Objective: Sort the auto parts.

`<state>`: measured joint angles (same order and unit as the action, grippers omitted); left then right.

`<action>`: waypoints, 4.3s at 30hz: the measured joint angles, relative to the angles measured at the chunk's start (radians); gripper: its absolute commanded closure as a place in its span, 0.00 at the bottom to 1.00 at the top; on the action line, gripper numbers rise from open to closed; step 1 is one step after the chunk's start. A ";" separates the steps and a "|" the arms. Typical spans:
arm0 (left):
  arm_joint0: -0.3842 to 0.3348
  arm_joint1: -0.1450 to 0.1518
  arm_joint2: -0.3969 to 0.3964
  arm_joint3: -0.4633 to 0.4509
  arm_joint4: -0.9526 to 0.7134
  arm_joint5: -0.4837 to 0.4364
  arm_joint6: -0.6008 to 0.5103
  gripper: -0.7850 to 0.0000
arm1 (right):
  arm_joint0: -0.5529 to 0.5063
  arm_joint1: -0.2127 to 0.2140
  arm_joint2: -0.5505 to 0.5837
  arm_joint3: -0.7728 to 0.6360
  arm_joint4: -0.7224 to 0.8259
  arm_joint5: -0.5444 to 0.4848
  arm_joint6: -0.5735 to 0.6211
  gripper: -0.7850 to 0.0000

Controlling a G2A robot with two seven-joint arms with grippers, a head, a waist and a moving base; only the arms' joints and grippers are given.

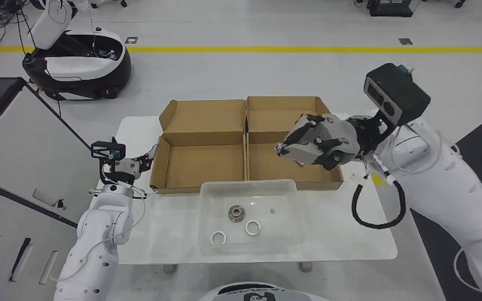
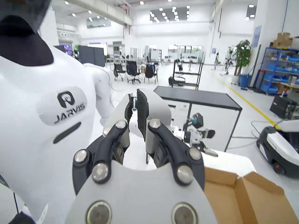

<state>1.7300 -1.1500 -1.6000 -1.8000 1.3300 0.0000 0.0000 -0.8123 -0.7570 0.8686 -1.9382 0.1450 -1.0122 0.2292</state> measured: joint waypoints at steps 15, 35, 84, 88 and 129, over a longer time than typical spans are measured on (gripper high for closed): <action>0.000 0.000 0.000 0.000 0.000 0.000 0.000 0.00 | -0.069 -0.098 0.118 -0.135 0.168 0.000 -0.144 1.00; 0.000 0.000 0.000 0.000 0.000 0.000 0.000 0.00 | -0.129 -0.167 0.266 -0.101 0.199 0.000 0.244 1.00; 0.000 0.000 0.000 0.000 0.000 0.000 0.000 0.00 | -0.156 -0.303 0.295 -0.017 0.329 0.000 0.574 1.00; 0.000 0.000 0.000 0.000 0.000 0.000 0.000 0.00 | -0.164 -0.312 0.298 -0.025 0.423 0.000 0.576 1.00; 0.000 0.000 0.000 0.000 0.000 0.000 0.000 0.00 | -0.181 -0.327 0.346 -0.030 0.417 0.070 0.591 1.00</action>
<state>1.7300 -1.1500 -1.6000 -1.8000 1.3300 0.0000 0.0000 -0.9931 -1.0844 1.2148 -1.9683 0.5622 -0.9419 0.8202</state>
